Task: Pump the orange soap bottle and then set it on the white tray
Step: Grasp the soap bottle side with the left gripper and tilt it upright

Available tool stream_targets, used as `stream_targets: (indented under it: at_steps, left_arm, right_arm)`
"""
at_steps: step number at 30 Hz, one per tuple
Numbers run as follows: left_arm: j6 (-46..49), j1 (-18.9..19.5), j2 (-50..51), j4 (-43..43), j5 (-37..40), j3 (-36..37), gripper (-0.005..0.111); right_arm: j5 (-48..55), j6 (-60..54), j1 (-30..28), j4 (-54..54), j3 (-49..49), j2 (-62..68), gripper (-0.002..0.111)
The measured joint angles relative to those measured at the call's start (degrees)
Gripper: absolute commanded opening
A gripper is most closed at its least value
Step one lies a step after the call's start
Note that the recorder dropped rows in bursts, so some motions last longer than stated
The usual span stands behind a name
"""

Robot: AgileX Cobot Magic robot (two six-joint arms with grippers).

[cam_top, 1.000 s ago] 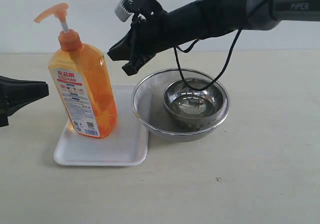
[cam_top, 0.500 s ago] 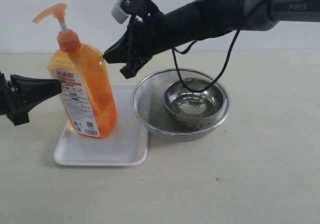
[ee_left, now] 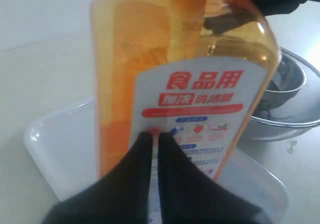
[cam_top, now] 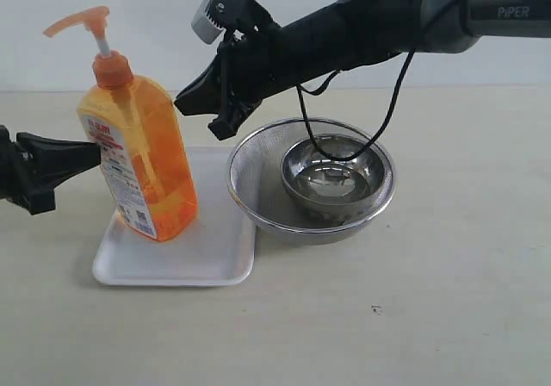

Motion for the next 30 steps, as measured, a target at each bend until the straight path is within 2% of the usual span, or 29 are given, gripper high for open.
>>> stream_targets:
  at_steps: [12, 22, 30]
  left_arm:
    - [0.3, 0.0, 0.0, -4.0, 1.1, -1.3, 0.005]
    - [-0.5, -4.4, 0.6, -3.8, 3.0, -5.1, 0.005]
    - [-0.6, -4.8, 0.6, -3.8, 3.6, -5.3, 0.005]
  right_arm:
    - [-2.2, -0.7, 0.0, -0.3, 0.0, 0.0, 0.000]
    - [-2.5, -0.8, 0.0, -0.5, 0.0, 0.0, 0.000]
    - [-2.2, -0.8, 0.0, -0.5, 0.0, 0.0, 0.000]
